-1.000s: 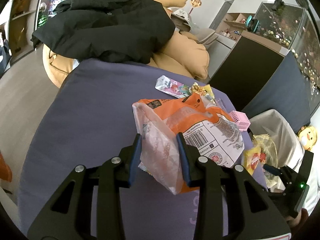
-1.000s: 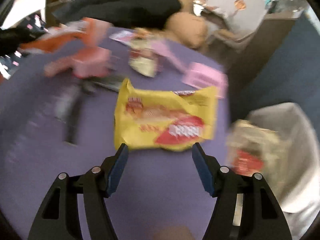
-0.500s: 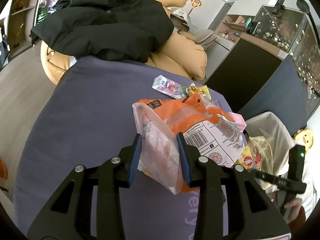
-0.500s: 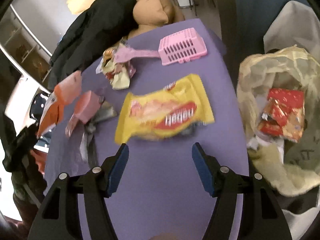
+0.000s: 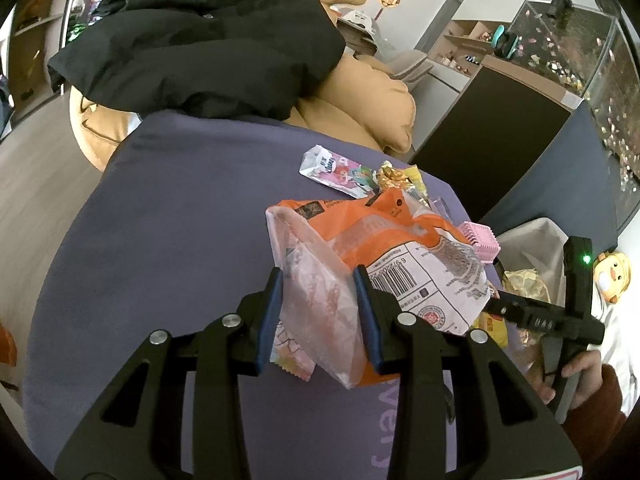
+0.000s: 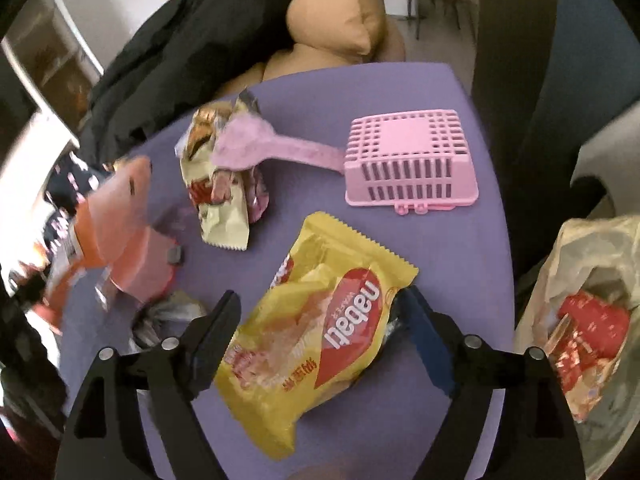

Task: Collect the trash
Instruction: 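Grasp the orange chip bag with the left tool while the right tool nears the nabati pack, then grasp the yellow nabati pack with the right tool while the left tool carries the orange bag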

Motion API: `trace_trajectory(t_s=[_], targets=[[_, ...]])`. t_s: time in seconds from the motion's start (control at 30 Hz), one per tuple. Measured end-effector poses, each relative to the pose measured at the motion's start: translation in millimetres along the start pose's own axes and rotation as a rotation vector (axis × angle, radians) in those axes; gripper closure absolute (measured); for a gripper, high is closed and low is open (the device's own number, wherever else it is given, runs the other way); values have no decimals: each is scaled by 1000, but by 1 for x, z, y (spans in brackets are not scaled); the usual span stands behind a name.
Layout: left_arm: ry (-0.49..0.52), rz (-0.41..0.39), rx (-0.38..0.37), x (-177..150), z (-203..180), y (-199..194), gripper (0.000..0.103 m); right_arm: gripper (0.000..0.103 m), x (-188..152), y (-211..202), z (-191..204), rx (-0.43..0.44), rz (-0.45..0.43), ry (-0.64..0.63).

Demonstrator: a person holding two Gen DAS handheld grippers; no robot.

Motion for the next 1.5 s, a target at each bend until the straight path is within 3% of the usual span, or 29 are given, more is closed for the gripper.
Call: trace_trajectory(t_s=[0.17,0.3,0.33,0.37,0.7,1.07,1.23,1.5], targets=[[1,14,-7,-1,-1,8,70,25,-6,0,10,-62,-53,9],[4,18,-3,-2,0,7,70,57,-4,-1,17,-42,-92,-31],[4,12,1,-2,0,5,70,90,-4,-4,18,-27,-96,-30],[5,8,6,-3,0,4,70,94,-4,-6,20,-5,-90,-31],[65,-82,23,7,-25,-28,70,94,-15,-82,20,57,-234,-65],[256,-210,-23,29,-115,-71,70,94,-29,-180,-24,51,-451,-23],[301,-213,-66,29,-154,-67,70,95,-41,-207,-49,48,-504,9],[380,-149,-128,15,-213,-33,70,96,-60,-244,-99,-26,-576,63]])
Point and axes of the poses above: each gripper's, at about its wrist camera, not at the fingertips, and y roughly the way its jaws point, z to its left, x to its top, the point moved 1 cm from there along y, roughly the way its jaws point, and after that the axes turned 2 degrees about -z, right-handed, at the moved point
